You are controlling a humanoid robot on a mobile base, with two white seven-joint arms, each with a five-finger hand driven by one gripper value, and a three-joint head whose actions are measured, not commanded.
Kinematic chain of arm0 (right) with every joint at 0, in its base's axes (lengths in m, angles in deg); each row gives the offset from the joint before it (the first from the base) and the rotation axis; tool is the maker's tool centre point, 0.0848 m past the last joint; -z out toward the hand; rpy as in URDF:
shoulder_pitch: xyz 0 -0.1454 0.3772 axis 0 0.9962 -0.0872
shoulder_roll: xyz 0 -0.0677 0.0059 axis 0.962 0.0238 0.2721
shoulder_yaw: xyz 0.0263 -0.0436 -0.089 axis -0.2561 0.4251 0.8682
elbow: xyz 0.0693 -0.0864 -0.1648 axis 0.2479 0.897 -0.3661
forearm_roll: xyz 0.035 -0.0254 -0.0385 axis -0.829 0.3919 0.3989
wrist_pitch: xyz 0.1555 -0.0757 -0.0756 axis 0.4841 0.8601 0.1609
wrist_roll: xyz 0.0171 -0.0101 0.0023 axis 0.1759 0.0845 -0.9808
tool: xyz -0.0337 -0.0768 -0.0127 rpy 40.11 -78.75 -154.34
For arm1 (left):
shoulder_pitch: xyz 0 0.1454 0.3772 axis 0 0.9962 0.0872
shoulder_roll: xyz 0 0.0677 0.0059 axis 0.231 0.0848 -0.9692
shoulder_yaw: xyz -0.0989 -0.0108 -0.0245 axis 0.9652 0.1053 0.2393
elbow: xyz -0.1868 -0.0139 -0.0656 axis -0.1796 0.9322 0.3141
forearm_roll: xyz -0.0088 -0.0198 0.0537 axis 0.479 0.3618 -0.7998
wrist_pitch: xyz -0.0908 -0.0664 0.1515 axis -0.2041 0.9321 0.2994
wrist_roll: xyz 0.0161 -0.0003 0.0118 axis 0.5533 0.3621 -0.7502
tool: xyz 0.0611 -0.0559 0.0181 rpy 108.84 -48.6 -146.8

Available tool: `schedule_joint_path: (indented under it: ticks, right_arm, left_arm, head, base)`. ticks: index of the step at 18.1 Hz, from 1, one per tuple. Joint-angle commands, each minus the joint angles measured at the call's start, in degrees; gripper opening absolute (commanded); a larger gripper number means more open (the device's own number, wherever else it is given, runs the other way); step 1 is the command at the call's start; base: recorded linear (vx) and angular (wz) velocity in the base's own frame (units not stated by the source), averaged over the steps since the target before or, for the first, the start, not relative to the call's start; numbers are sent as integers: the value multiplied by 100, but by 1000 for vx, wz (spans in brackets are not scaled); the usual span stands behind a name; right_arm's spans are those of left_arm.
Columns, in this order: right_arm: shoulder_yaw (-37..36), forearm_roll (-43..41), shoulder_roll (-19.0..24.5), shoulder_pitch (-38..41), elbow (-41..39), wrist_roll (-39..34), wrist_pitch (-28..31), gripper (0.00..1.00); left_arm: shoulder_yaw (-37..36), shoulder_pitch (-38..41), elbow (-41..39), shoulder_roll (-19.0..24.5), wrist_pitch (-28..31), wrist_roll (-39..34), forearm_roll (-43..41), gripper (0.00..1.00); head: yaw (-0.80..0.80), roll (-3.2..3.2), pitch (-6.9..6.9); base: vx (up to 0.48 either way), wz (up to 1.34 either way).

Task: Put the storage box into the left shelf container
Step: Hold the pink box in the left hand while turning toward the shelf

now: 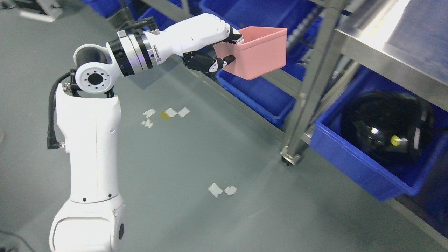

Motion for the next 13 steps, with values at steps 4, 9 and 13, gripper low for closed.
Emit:
schedule_joint_path:
  ticks: [4,9,13]
  right_arm:
    - [0,0,-100,-107,-100,-2,-4,99]
    - [0,0,-100,-107,-100,-2,-4,99]
    - [0,0,-100,-107,-100,-2,-4,99]
  left_arm:
    - [-373,301,-112,43,-111,-34,141,2]
    - [-356,319,-112,43,-111,-104,159,2]
    - [-347,345,-112,43,-111,-104,159,2]
  head:
    - [0,0,0]
    - [0,0,1]
    - [0,0,1]
  base:
    - [133,1287]
    - [352,1129]
    - [661,709]
